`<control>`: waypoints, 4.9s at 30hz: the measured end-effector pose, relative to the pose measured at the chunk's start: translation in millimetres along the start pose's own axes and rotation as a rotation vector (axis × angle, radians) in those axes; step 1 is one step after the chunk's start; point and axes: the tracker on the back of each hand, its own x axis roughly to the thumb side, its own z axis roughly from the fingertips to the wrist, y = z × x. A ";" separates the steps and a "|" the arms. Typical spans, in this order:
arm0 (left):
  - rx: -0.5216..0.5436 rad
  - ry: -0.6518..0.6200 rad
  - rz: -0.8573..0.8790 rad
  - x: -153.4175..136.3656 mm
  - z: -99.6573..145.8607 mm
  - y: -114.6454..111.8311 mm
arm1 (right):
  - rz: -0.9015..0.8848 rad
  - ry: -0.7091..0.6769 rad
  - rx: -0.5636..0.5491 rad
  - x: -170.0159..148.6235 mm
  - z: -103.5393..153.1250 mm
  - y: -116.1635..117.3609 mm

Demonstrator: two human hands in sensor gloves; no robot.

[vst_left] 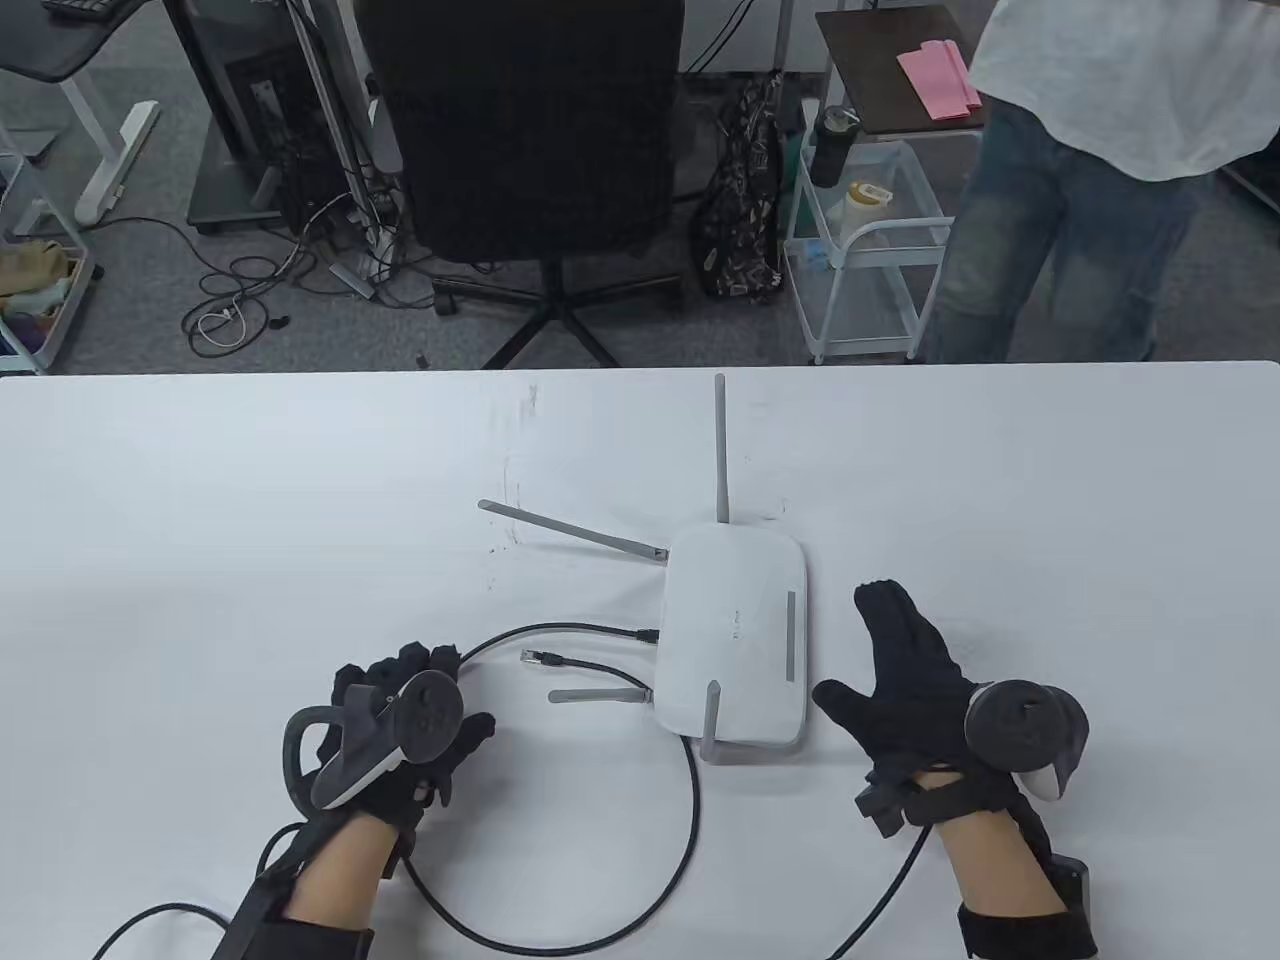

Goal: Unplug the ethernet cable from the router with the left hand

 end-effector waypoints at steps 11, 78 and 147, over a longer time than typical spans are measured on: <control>0.013 -0.008 0.008 -4.3 -4.5 -5.1 | 0.056 0.062 0.059 -4.8 -0.4 6.0; -0.110 -0.234 0.806 91.4 -44.0 -32.1 | -0.642 0.548 0.127 -32.3 -16.3 72.9; 0.109 -0.673 0.516 96.3 -15.6 33.5 | -1.076 0.532 0.006 -29.6 -20.5 74.3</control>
